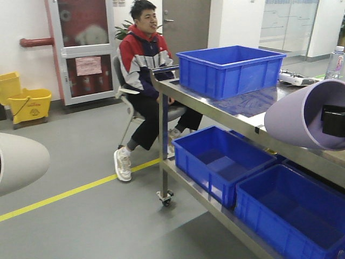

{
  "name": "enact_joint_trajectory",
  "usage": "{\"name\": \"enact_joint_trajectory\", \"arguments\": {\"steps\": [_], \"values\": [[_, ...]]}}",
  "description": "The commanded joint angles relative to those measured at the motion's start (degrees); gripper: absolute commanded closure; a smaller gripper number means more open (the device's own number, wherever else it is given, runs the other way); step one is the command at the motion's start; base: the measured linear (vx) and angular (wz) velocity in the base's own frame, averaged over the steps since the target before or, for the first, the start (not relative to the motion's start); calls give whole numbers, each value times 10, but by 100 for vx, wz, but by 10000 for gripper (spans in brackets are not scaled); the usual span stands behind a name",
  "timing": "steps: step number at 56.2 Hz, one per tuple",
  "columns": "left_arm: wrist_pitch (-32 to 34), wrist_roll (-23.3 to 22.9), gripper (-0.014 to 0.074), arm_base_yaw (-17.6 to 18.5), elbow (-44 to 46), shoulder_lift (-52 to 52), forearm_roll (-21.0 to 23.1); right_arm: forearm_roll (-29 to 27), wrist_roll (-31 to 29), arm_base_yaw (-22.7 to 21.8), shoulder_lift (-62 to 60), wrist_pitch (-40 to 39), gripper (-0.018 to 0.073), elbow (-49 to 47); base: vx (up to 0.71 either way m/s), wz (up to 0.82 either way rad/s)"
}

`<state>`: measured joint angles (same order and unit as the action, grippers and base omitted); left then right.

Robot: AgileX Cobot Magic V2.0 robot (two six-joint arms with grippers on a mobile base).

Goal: Grab cup from conveyor and place in blue bin
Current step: 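Hold both cups raised while the base drives to the blue bins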

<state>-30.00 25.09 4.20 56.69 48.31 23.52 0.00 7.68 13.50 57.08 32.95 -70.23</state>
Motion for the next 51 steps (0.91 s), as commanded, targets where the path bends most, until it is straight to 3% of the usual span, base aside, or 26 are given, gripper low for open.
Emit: {"name": "enact_joint_trajectory", "arguments": {"steps": [1, 19, 51], "values": [[46, -1, 534, 4, 14, -7, 16, 4, -1, 0, -8, -56, 568, -16, 38, -18], [46, -1, 534, 4, 14, -7, 16, 4, -1, 0, -8, -56, 568, -16, 37, -40], [46, -1, 534, 4, 14, -3, 16, 4, -1, 0, -8, -56, 568, -16, 33, -78]]}}
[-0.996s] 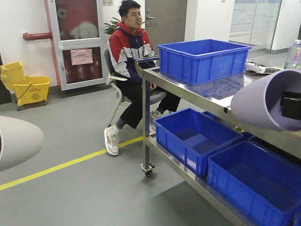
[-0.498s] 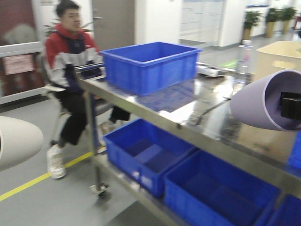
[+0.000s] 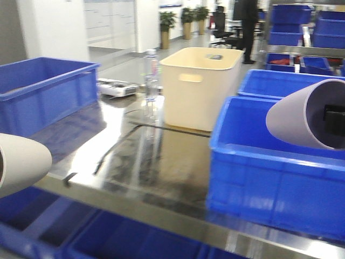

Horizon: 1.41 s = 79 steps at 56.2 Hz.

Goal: Grab cup from conveyor and place in blue bin
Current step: 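Hold both cups raised while the base drives to the blue bins, then move both held cups over the nearer blue bin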

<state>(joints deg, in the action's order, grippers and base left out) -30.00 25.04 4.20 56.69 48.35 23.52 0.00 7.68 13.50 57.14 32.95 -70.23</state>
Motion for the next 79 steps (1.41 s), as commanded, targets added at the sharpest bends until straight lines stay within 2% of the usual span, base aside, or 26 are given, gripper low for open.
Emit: {"name": "enact_joint_trajectory", "arguments": {"steps": [1, 41, 79], "values": [[46, -1, 534, 4, 14, -3, 16, 4, -1, 0, -9, -56, 568, -16, 26, -57], [46, -1, 534, 4, 14, -3, 16, 4, -1, 0, -9, -56, 568, -16, 21, -36], [46, -1, 534, 4, 14, -3, 16, 4, -1, 0, -9, -56, 568, -16, 10, -13]]}}
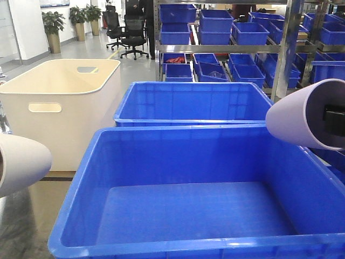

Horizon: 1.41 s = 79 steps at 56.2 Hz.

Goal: Grab cup from conveyor and place in blue bin
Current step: 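Move both held cups over the nearer blue bin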

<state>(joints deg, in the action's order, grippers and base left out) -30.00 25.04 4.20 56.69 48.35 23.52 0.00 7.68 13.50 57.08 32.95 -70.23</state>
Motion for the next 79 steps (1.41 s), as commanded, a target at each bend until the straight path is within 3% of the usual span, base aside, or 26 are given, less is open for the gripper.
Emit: {"name": "enact_joint_trajectory", "arguments": {"steps": [1, 53, 66, 72, 76, 79], "values": [[46, -1, 534, 4, 14, -3, 16, 4, -1, 0, -8, -56, 568, -16, 1, -3], [46, -1, 534, 4, 14, -3, 17, -7, -1, 0, -8, -62, 568, -16, 0, 0], [82, 2, 534, 4, 14, 4, 96, -7, -1, 0, -8, -59, 568, -16, 0, 0], [96, 32, 534, 4, 18, 12, 107, -7, -1, 0, -8, -57, 568, -16, 0, 0], [87, 84, 534, 5, 32, 23, 116, -7, -1, 0, -6, -61, 568, -16, 0, 0], [75, 129, 534, 7, 50, 34, 150, -7, -1, 0, -4, -63, 568, -16, 0, 0]]}}
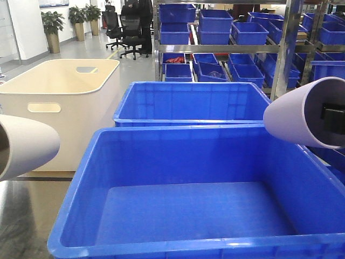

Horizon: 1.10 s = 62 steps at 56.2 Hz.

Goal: Grab cup from conveyor and place in blue bin
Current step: 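Move both held cups over the nearer blue bin, then open both grippers to drop the cups into the blue bin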

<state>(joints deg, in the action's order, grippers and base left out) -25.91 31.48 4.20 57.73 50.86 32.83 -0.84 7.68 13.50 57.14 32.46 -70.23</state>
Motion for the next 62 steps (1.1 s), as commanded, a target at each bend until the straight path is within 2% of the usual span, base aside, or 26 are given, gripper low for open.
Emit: {"name": "enact_joint_trajectory", "arguments": {"steps": [1, 8, 13, 17, 22, 28, 36, 40, 45, 51, 57, 62], "values": [[31, 76, 534, 9, 44, 14, 68, 1, -1, 0, -4, -59, 568, -16, 0, 0], [-7, 185, 534, 41, 106, 57, 185, 1, -1, 0, 10, -58, 568, -16, 0, 0], [-37, 263, 534, 66, 142, 94, 233, 0, -1, 0, 25, -55, 566, -16, 0, 0], [-53, 291, 532, 88, 165, 133, 260, 0, -1, 0, 42, -55, 565, -16, 0, 0], [-51, 292, 524, 106, 173, 174, 276, 0, -1, 0, 62, -55, 561, -16, 0, 0], [-52, 292, 495, 119, 173, 216, 277, 0, -1, 0, 85, -54, 547, -16, 0, 0], [-36, 274, 400, 130, 173, 270, 279, 0, -1, 0, 109, -52, 480, -16, 0, 0], [-31, 264, 334, 130, 173, 286, 279, 0, -1, 0, 117, -49, 417, -16, 0, 0], [-34, 265, 230, 130, 173, 299, 279, 0, -1, 0, 123, -41, 295, -16, 0, 0], [-36, 265, 147, 130, 173, 302, 278, 0, -1, 0, 124, -33, 148, -16, 0, 0], [-44, 265, 134, 130, 173, 297, 279, 0, -1, 0, 123, -32, 41, -16, 0, 0], [-48, 265, 169, 130, 173, 286, 279, 0, -1, 0, 118, -31, 16, -16, 0, 0]]}}
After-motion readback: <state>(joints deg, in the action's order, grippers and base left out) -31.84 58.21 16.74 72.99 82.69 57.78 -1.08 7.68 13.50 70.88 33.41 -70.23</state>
